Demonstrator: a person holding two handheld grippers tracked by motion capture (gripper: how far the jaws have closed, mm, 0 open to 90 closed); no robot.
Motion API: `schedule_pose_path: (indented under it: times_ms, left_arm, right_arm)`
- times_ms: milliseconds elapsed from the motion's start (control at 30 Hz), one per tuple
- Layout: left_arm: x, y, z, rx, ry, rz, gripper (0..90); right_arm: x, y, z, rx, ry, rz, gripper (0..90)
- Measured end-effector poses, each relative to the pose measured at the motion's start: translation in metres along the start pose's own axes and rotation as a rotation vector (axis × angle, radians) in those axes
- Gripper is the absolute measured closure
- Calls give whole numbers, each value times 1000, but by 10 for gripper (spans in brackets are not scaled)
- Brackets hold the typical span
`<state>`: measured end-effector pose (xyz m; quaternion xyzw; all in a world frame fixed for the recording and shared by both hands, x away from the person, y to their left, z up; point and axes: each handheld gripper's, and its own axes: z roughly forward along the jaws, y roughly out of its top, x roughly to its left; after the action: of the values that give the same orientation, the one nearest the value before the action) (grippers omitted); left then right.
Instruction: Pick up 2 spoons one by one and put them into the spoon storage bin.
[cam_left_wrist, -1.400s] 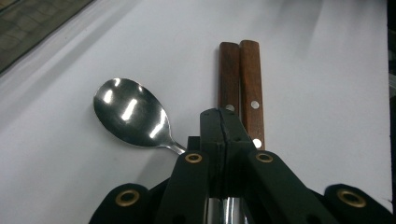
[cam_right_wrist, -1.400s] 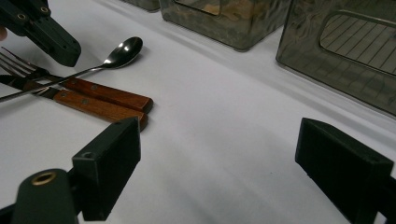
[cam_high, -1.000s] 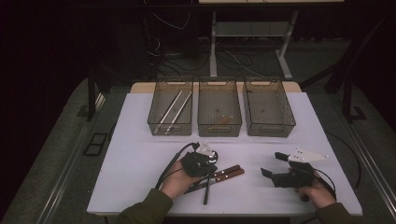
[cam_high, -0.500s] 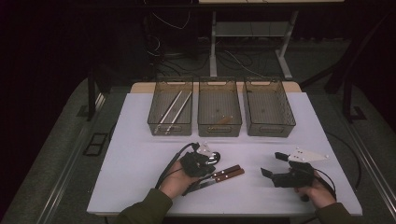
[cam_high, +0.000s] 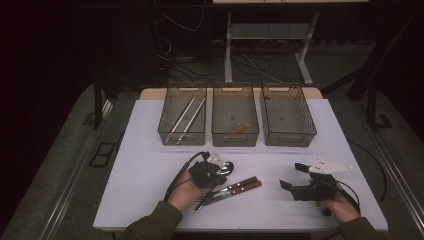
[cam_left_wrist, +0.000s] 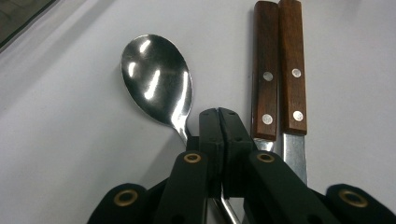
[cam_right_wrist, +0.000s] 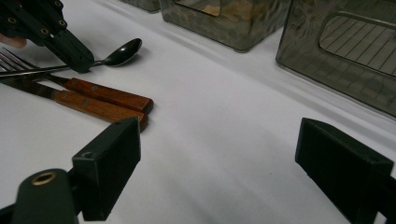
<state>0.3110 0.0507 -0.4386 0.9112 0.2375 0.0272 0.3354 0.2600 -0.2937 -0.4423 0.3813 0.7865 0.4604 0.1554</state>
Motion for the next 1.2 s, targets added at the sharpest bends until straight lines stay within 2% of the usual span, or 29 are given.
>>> schedule_pose_path:
  times_ms: [33, 67, 133, 267, 367, 433, 600, 767, 900, 1100, 1200]
  left_arm:
    - [0, 0, -1, -6, 1, 0, 861]
    - [3, 1, -4, 7, -1, 23, 850]
    - [5, 2, -7, -12, 4, 13, 829]
    - [12, 3, -11, -58, 24, -35, 748]
    - [20, 5, -8, -89, 45, -70, 661]
    - [24, 6, -5, -102, 45, -95, 616]
    - [30, 9, 1, -113, 49, -104, 535]
    - [28, 10, 8, -113, 58, -121, 521]
    - [28, 11, 11, -87, 72, -95, 528]
    - [25, 11, 15, -83, 84, -90, 542]
    - [23, 11, 16, -77, 99, -75, 541]
  right_arm:
    - [0, 0, 0, 0, 0, 0, 144]
    - [0, 0, 0, 0, 0, 0, 143]
    - [0, 0, 0, 0, -1, 1, 144]
    - [0, 0, 1, 3, 1, -5, 143]
    - [0, 0, 1, 5, 0, -3, 143]
    - [0, 0, 1, 5, 0, -3, 144]
    - [0, 0, 1, 7, 0, -1, 144]
    - [0, 0, 1, 8, 0, -2, 144]
    - [0, 0, 1, 9, -1, -3, 144]
    - [0, 0, 1, 7, 0, -3, 144]
    - [0, 0, 1, 6, 0, -4, 144]
